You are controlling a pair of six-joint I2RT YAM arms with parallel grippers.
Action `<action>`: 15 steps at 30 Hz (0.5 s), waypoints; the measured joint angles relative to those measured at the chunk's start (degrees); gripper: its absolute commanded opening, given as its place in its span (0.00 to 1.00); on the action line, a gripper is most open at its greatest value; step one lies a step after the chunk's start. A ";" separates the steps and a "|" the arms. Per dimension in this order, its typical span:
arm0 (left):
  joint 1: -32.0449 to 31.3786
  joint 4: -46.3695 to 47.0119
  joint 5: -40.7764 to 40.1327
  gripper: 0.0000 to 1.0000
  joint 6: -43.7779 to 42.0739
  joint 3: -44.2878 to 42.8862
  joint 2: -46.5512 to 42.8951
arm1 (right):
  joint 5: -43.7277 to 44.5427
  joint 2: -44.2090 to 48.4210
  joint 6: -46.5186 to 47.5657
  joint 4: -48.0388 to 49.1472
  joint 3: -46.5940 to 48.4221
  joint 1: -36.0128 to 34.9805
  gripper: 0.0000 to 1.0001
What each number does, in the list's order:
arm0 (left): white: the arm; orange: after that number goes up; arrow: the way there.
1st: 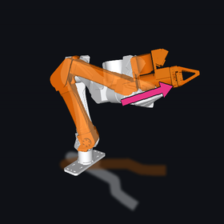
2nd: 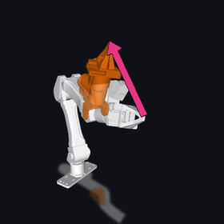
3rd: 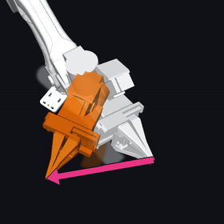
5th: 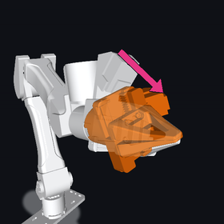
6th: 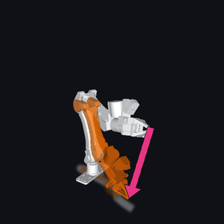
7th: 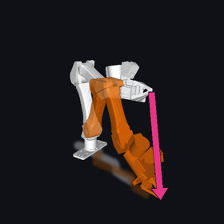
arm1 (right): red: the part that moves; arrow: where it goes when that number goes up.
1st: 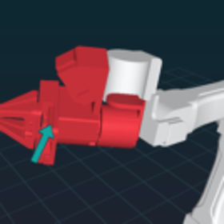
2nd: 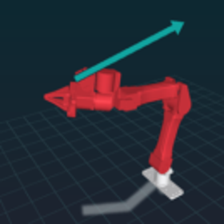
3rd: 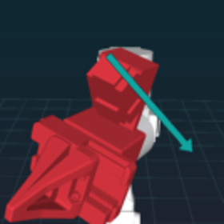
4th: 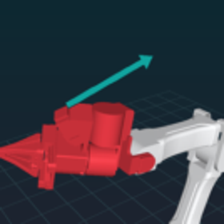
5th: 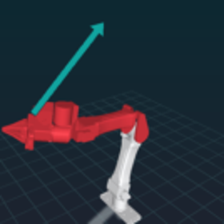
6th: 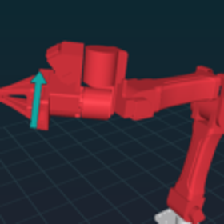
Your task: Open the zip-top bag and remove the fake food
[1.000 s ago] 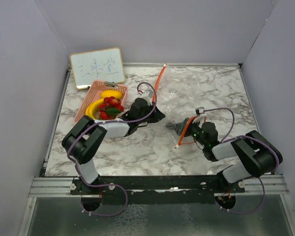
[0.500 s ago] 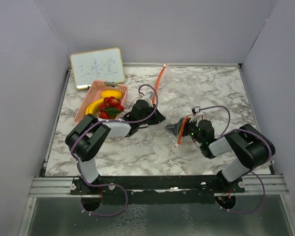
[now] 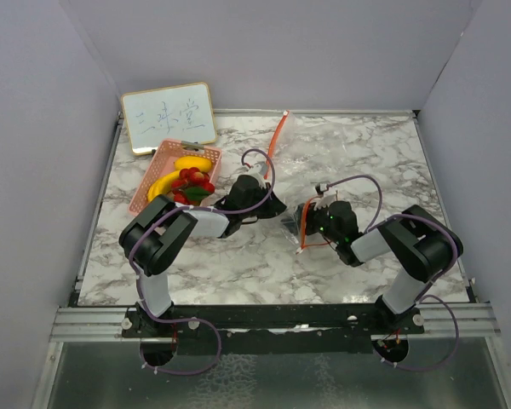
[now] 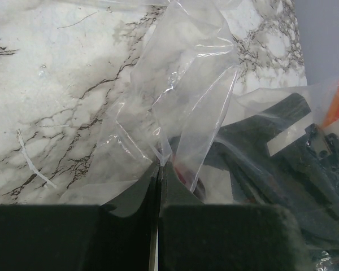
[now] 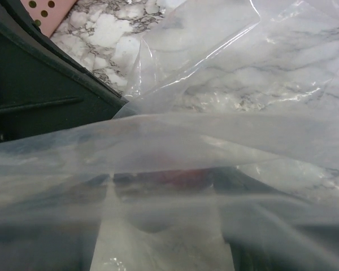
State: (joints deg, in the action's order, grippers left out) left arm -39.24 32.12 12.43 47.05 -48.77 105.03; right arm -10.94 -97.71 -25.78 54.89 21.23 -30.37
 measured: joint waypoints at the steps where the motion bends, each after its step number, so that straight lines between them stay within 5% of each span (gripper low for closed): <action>1: 0.00 0.00 0.04 0.00 0.02 0.00 0.09 | 0.50 0.04 0.33 -0.31 0.00 -0.04 0.68; 5: 0.00 0.35 0.33 0.00 0.26 0.00 0.11 | 3.26 0.92 0.66 -3.30 0.59 -0.07 0.48; 15: 0.70 1.07 1.01 0.00 1.40 0.00 0.13 | 11.28 6.32 -3.56 -15.52 3.15 -0.37 0.25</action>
State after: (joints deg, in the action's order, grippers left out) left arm -38.54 33.19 13.43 48.45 -48.77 105.16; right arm 0.34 -91.39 -29.34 39.38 24.38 -30.74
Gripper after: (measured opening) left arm 0.012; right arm 0.519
